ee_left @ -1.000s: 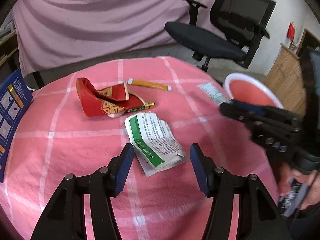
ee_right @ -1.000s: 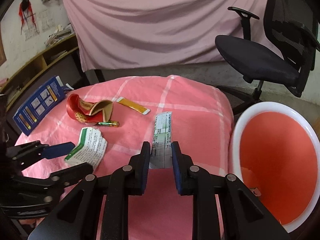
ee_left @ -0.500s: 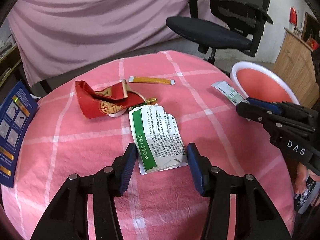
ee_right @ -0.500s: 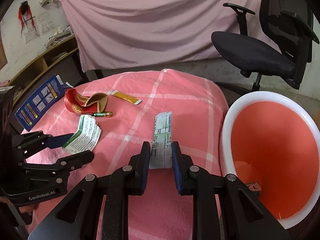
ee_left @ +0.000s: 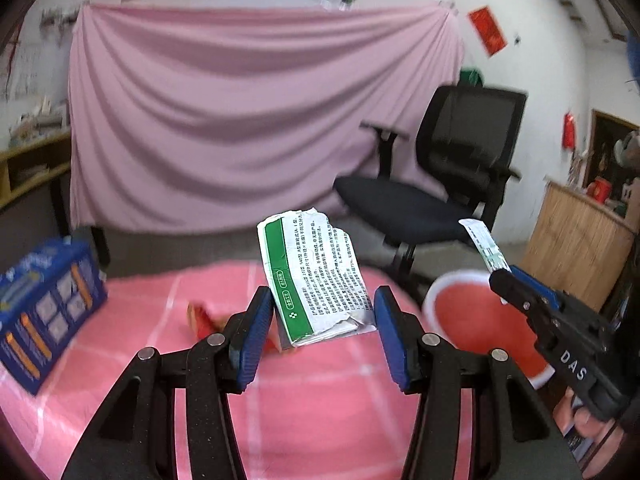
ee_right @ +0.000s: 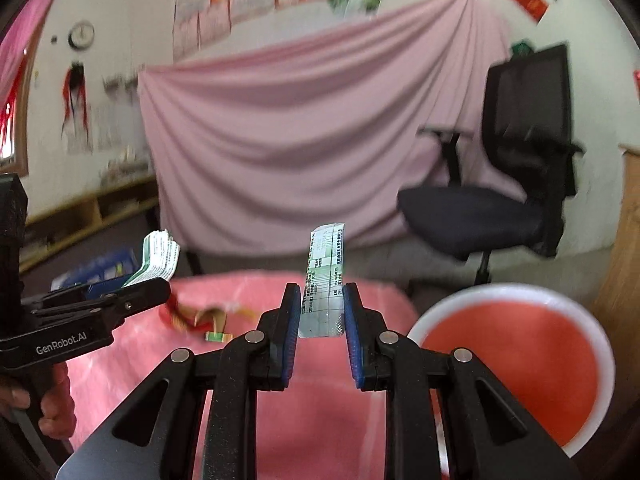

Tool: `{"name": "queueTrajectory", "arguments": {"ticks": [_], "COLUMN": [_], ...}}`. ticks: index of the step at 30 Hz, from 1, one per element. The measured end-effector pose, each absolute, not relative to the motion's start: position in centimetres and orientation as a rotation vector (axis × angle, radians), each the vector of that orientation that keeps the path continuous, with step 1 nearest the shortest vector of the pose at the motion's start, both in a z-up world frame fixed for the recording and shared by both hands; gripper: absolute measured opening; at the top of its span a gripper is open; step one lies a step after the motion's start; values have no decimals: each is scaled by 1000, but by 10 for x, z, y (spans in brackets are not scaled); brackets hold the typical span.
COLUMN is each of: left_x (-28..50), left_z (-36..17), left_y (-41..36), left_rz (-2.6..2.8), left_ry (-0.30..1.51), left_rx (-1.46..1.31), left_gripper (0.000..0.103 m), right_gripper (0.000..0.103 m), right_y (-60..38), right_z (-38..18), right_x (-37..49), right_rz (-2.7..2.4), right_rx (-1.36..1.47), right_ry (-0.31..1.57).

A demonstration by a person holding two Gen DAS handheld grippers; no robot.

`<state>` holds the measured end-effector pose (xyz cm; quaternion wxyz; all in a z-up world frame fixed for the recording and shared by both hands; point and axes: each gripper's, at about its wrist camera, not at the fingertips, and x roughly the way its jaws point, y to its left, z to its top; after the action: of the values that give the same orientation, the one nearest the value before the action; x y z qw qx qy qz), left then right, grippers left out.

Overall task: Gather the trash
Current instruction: 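Carry both items over the orange bucket and open both grippers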

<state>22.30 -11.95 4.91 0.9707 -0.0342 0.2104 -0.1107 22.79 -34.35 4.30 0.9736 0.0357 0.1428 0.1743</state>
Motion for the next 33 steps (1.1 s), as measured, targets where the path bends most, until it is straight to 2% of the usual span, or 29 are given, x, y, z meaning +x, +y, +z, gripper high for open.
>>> {"name": "queueTrajectory", "arguments": {"ticks": [8, 15, 21, 33], "left_x": [213, 214, 223, 253], "left_z": [86, 95, 90, 56], "left_y": [-155, -200, -238, -284], "left_rz": [-320, -437, -522, -600], "left_ry": [197, 101, 123, 357], "left_rx": [-22, 27, 50, 97], "left_gripper": [46, 46, 46, 46], "right_gripper": [19, 19, 19, 20], "right_y": [-379, -414, -444, -469], "right_z": [70, 77, 72, 49], "right_x": [190, 172, 179, 212], "right_rz": [198, 51, -34, -84], "right_rx": [126, 156, 183, 232], "right_ry": [1, -101, -50, 205]}}
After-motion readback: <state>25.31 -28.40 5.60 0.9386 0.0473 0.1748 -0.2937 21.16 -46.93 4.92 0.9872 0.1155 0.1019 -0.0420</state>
